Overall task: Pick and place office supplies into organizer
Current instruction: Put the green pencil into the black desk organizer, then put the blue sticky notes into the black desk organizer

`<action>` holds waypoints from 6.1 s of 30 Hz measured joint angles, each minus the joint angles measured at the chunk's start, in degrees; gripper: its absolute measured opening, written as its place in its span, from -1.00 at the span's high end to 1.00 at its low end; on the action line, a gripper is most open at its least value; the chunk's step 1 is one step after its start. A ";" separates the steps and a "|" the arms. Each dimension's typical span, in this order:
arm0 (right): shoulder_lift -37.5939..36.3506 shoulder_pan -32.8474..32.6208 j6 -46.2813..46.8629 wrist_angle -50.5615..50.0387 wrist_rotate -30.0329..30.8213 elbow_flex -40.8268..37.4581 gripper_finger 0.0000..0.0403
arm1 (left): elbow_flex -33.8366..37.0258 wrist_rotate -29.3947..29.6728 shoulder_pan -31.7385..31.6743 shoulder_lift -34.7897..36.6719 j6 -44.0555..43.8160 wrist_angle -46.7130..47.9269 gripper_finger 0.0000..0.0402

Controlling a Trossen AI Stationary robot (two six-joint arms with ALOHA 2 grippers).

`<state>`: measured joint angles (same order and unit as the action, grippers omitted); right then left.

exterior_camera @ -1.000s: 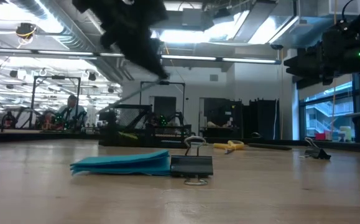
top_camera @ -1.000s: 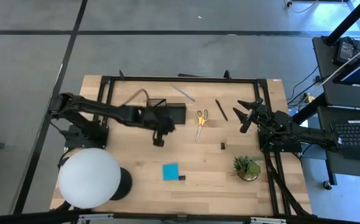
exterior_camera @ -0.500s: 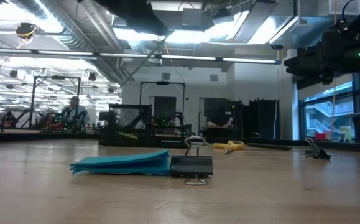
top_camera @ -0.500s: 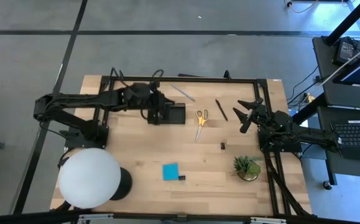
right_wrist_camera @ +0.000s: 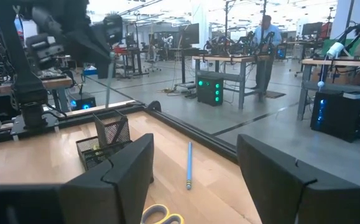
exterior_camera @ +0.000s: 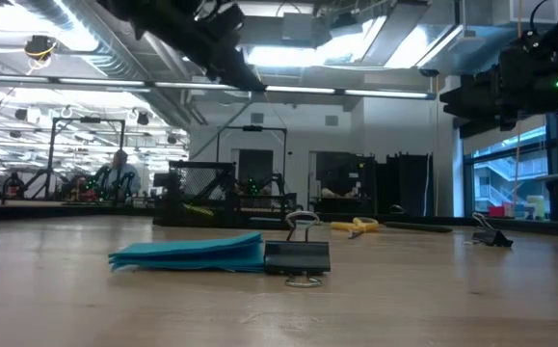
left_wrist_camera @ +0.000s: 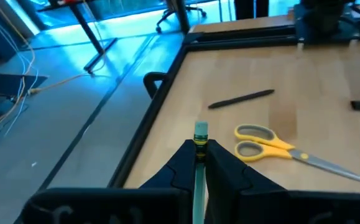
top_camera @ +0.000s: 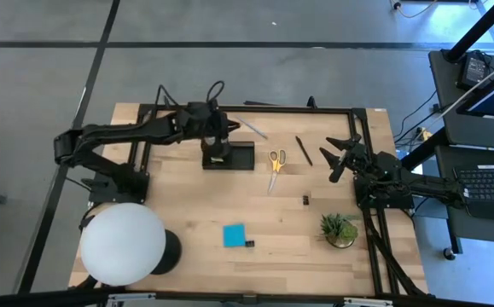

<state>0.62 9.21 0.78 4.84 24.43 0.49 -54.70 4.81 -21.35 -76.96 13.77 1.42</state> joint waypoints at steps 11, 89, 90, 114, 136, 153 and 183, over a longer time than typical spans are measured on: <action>0.02 0.00 0.00 0.00 0.00 0.00 -0.15 | 0.00 -0.01 -1.78 -9.65 -3.95 -3.31 0.90; 0.01 -0.01 3.23 -0.61 -0.70 0.00 -0.15 | 12.95 -3.02 15.22 -4.01 13.11 -21.72 0.54; 0.00 -0.01 3.23 -0.61 -0.70 0.00 -0.15 | 12.41 -2.83 16.64 -4.01 13.06 -20.25 0.53; 0.00 -0.02 2.23 -0.60 -0.70 0.00 -0.15 | 9.35 5.71 42.40 -7.68 -11.03 -4.98 0.33; 0.02 -0.02 9.46 -0.60 -0.72 0.00 -0.15 | 5.19 -1.74 44.14 -26.59 -12.26 -2.32 0.37; 0.01 -0.02 9.27 -0.60 -0.72 0.01 -0.15 | 5.07 2.19 35.83 -26.63 17.34 3.56 0.37; 0.00 -0.02 8.13 -0.59 -0.70 0.00 -0.15 | 2.04 23.31 37.85 -20.25 19.82 11.54 0.37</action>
<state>0.62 9.19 8.91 4.25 23.73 0.49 -52.66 28.11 16.50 -97.21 33.59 12.96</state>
